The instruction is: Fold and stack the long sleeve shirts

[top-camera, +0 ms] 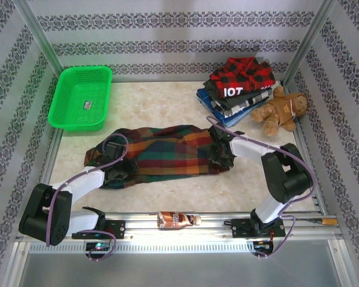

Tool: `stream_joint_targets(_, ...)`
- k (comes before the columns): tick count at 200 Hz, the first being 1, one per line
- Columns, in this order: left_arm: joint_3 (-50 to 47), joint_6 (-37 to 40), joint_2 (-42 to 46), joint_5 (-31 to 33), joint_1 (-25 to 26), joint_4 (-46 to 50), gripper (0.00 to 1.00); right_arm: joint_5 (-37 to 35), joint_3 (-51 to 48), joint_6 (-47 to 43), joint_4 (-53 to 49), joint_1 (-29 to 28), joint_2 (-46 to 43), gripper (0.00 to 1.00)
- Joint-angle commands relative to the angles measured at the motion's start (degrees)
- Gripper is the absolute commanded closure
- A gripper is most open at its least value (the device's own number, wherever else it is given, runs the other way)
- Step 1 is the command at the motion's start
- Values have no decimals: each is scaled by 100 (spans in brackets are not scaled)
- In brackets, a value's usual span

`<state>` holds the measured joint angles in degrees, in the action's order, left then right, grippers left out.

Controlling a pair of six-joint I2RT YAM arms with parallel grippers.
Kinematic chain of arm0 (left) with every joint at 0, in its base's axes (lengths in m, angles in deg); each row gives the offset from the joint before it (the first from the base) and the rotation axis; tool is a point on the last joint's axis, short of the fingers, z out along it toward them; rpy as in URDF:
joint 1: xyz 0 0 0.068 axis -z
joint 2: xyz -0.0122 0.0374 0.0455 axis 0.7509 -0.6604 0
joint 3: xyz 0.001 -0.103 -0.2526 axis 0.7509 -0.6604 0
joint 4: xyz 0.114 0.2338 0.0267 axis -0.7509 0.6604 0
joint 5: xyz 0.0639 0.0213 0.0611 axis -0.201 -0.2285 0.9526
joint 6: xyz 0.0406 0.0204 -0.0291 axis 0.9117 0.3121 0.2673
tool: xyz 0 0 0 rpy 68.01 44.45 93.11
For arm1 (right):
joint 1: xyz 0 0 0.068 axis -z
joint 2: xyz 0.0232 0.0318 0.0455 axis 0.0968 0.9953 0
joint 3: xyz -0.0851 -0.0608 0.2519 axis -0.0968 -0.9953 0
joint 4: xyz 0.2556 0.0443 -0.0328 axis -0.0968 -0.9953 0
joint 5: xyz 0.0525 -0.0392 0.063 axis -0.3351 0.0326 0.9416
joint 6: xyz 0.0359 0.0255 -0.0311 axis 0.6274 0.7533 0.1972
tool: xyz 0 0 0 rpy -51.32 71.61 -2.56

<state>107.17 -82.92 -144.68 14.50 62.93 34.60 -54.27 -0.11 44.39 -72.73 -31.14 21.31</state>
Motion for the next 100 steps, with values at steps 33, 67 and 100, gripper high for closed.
stream_joint_targets(33,1041,364,571,-366,68,969,37,-438,-166,658,-678,-457,-1292,48)
stream_joint_targets(67,2163,292,656,-246,67,1535,19,261,1422,-984,-658,-37,-1401,30)
stream_joint_targets(100,3448,912,-354,-242,51,1772,17,1116,3463,-2559,-1307,492,102,30)
